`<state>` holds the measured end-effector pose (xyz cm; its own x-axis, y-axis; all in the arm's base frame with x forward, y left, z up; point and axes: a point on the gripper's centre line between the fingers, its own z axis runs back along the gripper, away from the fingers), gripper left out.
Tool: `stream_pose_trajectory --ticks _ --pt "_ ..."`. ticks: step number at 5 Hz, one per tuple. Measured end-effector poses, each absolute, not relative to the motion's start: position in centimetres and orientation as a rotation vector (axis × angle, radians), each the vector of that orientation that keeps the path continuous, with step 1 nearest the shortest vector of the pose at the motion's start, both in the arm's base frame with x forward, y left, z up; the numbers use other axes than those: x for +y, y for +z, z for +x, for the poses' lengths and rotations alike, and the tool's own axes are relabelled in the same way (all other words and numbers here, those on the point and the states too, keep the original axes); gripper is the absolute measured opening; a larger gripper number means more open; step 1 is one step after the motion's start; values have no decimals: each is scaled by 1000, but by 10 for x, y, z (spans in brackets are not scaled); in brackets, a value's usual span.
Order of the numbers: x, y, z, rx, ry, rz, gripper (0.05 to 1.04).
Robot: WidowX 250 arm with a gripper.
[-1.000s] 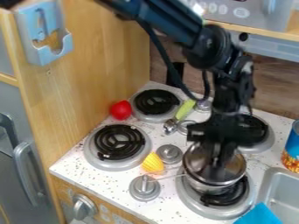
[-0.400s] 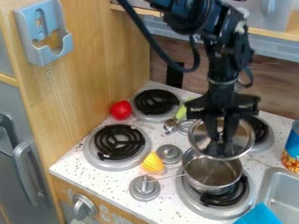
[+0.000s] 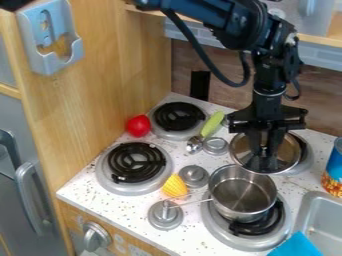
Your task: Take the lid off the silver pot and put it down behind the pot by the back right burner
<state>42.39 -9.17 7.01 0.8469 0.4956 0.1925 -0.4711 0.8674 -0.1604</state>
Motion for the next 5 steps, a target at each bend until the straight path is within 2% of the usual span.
stream_pose_trajectory --ticks 2,5 --pt "-91 52 461 -236 532 -68 323" --pt "-92 42 501 -255 544 -40 323"
